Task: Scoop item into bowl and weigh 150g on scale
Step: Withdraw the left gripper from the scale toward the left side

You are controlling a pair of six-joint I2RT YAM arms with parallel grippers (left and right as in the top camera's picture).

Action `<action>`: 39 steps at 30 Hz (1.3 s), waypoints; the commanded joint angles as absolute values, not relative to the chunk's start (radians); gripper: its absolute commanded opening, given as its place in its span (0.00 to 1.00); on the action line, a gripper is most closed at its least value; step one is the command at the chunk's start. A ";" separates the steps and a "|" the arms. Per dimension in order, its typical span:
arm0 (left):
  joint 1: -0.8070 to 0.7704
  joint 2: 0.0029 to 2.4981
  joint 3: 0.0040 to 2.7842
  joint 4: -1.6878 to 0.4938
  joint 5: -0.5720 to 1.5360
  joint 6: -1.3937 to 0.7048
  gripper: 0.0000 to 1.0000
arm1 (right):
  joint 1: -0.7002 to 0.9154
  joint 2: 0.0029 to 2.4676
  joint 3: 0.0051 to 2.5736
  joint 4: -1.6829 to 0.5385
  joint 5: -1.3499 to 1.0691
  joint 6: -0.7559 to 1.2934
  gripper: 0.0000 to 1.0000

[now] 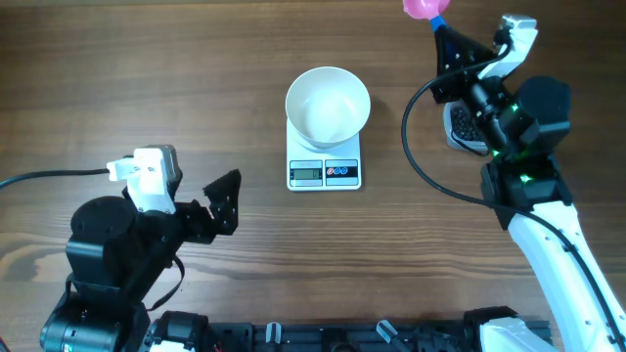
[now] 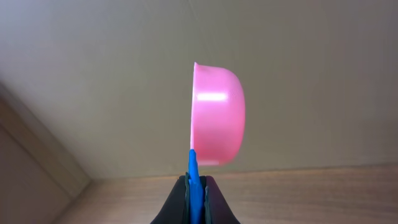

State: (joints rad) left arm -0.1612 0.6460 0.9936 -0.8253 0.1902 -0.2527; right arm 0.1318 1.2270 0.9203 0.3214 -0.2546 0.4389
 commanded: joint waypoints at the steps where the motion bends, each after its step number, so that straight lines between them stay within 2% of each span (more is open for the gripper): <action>1: -0.154 0.644 1.010 -0.775 0.220 -0.275 1.00 | 0.131 1.262 0.937 0.401 -0.268 0.423 0.04; 28: -0.154 0.644 1.010 -0.856 0.209 -0.300 1.00 | 0.131 1.286 0.937 0.370 -0.277 0.447 0.04; 39: -0.154 0.644 1.010 -0.915 0.209 -0.300 1.00 | 0.130 1.274 0.937 0.147 -0.379 0.410 0.04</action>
State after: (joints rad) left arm -0.1612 0.6460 0.9943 -0.9092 0.2073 -0.2947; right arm 0.1318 1.2842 0.9211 0.1753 -0.3370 0.4412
